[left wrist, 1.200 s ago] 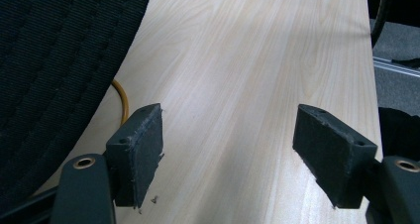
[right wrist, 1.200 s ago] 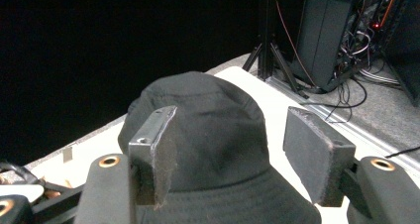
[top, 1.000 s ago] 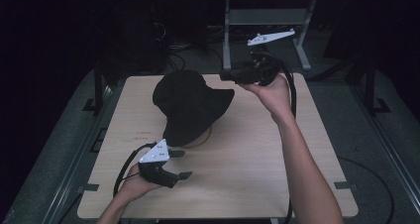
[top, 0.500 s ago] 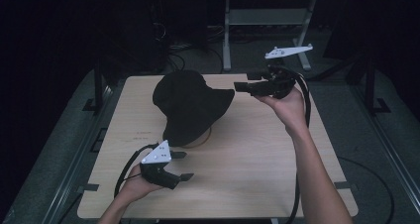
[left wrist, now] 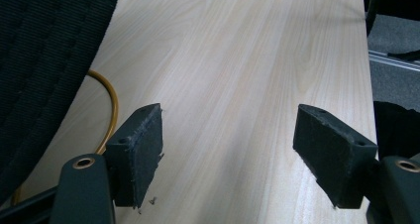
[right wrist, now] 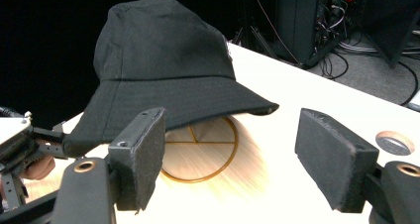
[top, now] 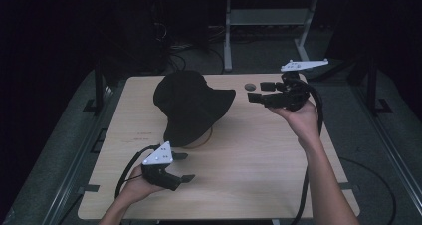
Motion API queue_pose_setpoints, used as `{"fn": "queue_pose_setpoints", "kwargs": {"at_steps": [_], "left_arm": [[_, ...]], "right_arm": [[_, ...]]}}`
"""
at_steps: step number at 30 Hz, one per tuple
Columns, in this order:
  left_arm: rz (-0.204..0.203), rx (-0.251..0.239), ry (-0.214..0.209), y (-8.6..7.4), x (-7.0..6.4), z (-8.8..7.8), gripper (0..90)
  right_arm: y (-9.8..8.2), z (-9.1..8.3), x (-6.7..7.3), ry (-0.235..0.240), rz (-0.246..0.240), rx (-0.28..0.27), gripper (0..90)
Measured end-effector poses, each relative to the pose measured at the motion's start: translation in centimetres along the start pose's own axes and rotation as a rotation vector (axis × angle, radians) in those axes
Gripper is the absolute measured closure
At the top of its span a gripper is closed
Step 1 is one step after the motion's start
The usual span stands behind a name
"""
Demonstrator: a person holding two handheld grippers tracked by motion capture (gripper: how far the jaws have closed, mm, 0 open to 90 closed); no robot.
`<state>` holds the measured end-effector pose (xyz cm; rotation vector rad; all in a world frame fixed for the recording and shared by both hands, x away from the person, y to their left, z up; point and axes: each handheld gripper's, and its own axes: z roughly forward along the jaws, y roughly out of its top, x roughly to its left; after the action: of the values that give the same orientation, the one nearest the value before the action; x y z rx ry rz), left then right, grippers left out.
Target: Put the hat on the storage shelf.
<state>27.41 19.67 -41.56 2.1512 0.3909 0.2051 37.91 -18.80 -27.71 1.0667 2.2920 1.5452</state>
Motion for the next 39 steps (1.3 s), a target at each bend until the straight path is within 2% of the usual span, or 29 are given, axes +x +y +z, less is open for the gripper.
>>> {"fn": "queue_pose_setpoints", "kwargs": {"at_steps": [23,30,36,39], "left_arm": [[0.002,-0.009,0.006,0.0,0.0,-0.1,26.4],[0.003,-0.009,0.003,0.0,0.0,-0.2,26.5],[-0.019,-0.005,-0.006,-0.3,0.0,-0.2,26.5],[-0.010,-0.001,-0.003,-0.3,0.0,-0.3,26.5]], "right_arm": [[-6.5,-3.6,-0.6,-0.061,0.053,0.022,26.2],[-9.2,-5.2,-0.6,-0.093,0.084,0.029,25.5],[-12.1,-6.3,-0.1,-0.119,0.104,0.011,25.4],[-13.4,-6.7,0.4,-0.148,0.101,-0.006,22.8]]}}
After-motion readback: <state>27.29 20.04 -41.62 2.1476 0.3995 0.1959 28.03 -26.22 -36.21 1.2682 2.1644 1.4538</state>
